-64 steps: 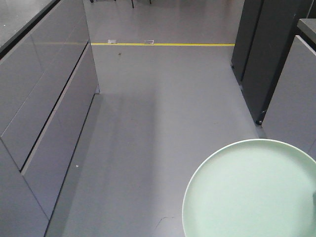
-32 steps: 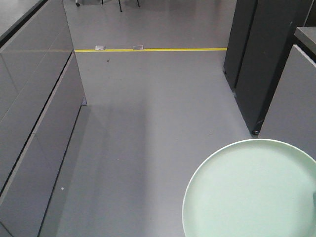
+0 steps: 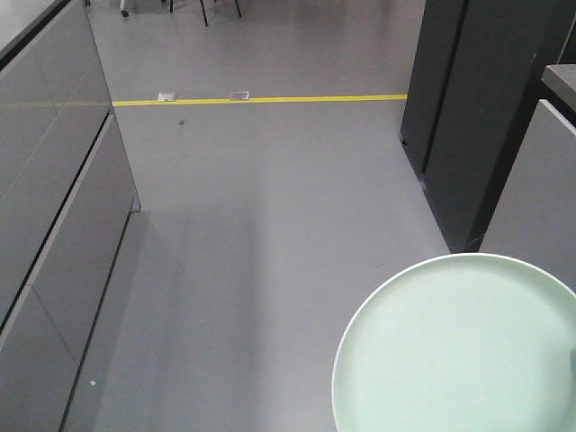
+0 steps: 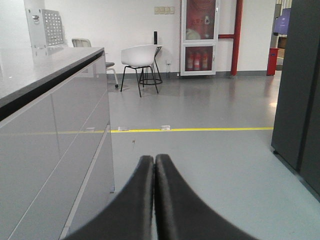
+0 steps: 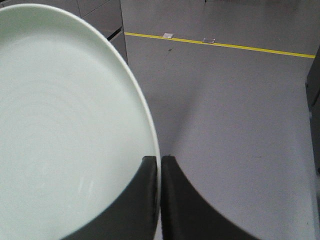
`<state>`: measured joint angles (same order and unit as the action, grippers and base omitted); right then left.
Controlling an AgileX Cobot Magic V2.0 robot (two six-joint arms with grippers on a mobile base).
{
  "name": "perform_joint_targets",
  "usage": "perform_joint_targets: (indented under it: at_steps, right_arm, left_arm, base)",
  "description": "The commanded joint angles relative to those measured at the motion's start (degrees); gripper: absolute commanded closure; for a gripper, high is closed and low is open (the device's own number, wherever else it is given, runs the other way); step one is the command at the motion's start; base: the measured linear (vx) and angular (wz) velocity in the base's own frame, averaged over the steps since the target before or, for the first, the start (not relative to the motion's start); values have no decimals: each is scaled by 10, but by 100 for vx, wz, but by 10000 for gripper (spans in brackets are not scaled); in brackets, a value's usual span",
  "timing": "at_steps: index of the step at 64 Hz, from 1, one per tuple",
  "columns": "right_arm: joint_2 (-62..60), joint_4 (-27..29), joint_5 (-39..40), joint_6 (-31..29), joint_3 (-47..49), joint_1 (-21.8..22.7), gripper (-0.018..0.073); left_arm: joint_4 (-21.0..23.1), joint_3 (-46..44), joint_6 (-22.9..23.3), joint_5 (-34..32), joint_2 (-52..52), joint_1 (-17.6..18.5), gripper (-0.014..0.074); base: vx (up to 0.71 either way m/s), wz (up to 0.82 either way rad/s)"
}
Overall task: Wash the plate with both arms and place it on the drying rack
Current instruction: 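Hold the plate in the right gripper while driving down the aisle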
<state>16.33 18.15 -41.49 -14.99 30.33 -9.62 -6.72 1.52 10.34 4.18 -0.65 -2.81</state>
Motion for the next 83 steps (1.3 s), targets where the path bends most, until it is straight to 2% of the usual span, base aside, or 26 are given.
perform_joint_targets:
  at_steps: [1, 32, 83]
  right_arm:
    - [5, 6, 45, 0, 15, 2, 561]
    - [5, 6, 45, 0, 15, 2, 561]
    - [5, 6, 45, 0, 15, 2, 561]
  left_arm:
    - [0, 11, 5, -42, -9, 0, 602]
    - [0, 11, 5, -42, -9, 0, 602]
    - [0, 11, 5, -42, -9, 0, 602]
  base:
    - [23, -6]
    - [22, -15]
    - [17, -35]
